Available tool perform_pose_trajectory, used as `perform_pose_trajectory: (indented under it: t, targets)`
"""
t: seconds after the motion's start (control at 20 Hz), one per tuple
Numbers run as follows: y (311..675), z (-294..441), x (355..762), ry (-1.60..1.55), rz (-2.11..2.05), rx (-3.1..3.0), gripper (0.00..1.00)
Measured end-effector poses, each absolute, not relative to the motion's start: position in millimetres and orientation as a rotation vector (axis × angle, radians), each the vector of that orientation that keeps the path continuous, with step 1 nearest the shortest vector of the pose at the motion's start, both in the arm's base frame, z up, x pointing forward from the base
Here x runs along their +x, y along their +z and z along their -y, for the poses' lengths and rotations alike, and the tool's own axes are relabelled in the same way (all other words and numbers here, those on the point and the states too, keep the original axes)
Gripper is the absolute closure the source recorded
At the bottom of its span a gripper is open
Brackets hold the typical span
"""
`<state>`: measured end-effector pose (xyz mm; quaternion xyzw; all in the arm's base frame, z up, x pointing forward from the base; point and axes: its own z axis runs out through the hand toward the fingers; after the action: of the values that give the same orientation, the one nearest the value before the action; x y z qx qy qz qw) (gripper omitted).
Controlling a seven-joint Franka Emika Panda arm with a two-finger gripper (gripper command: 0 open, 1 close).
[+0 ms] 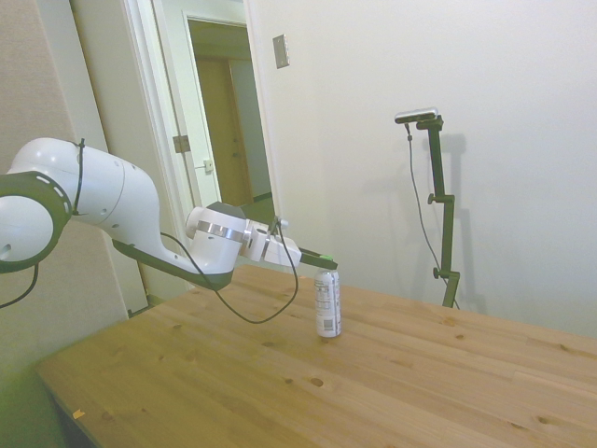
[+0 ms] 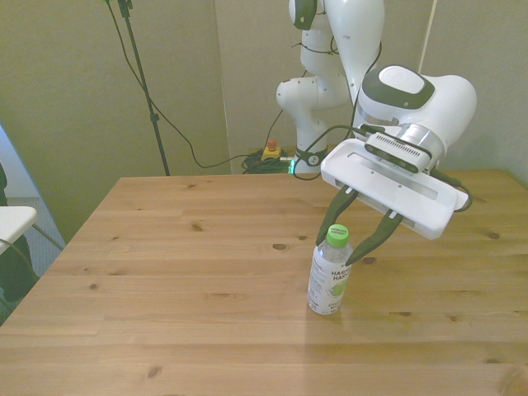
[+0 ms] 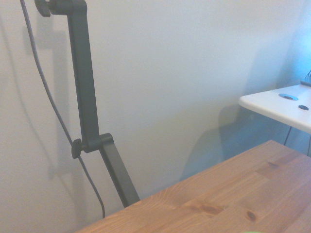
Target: Stand the water bottle
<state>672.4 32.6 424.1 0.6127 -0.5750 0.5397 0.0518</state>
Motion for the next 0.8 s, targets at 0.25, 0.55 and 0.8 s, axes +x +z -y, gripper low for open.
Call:
perform_pose_trajectory:
  t: [0.25, 0.55, 0.8]
  targets:
    - [425, -37, 665, 1.642, 1.762, 1.869, 0.0]
    - [433, -37, 657, 1.649, 1.768, 1.866, 0.0]
    - [448, -35, 647, 1.65, 1.804, 1.856, 0.0]
